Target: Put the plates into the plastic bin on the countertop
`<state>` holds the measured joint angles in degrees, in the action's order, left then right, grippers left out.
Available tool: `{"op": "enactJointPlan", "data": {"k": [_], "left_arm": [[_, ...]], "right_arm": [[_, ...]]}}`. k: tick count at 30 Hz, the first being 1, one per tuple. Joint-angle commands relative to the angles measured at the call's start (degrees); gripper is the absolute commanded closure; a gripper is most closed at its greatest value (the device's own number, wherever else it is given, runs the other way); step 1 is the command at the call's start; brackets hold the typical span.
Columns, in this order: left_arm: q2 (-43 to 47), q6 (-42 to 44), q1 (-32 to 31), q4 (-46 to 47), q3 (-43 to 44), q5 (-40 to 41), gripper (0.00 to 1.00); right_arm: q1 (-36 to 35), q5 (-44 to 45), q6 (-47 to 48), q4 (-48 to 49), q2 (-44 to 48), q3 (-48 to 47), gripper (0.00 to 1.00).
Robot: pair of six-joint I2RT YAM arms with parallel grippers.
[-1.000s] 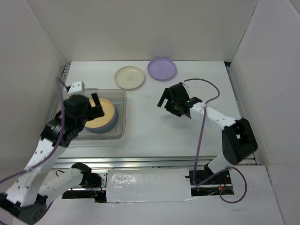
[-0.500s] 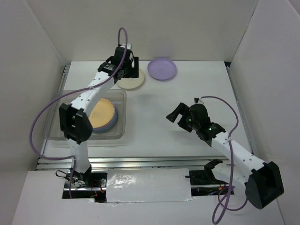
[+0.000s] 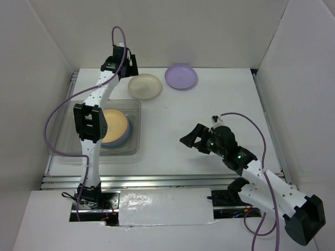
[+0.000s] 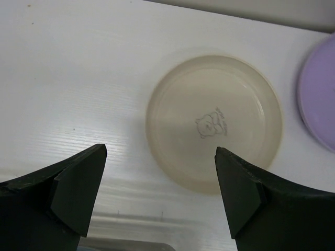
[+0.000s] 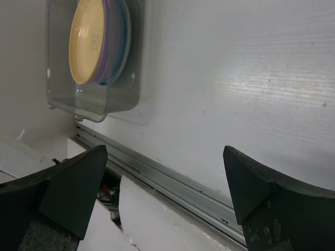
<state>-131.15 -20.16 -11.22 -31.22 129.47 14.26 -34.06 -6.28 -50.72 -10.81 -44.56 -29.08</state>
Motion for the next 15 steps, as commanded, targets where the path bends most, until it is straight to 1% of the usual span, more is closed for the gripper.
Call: {"op": "enactJointPlan", "data": {"k": [1, 4, 12, 15], "left_arm": [[-5.49, -3.56, 2.87, 1.08, 4.10, -2.48, 0.02], [-7.71, -3.74, 4.37, 1.42, 4.57, -5.82, 0.02], [-12.19, -2.95, 5.33, 3.09, 6.41, -6.79, 0.01], [-13.34, -2.69, 5.33, 3.62, 6.50, -7.49, 0.03]], "right_arm": [[-1.53, 0.22, 0.80, 0.52, 1.05, 1.22, 0.00], [-2.50, 0.66, 0.09, 2.10, 1.75, 2.79, 0.00], [-4.60, 1.45, -1.22, 3.51, -0.71, 2.98, 0.00], [-5.31, 2.15, -1.49, 3.34, -0.44, 2.80, 0.00]]}}
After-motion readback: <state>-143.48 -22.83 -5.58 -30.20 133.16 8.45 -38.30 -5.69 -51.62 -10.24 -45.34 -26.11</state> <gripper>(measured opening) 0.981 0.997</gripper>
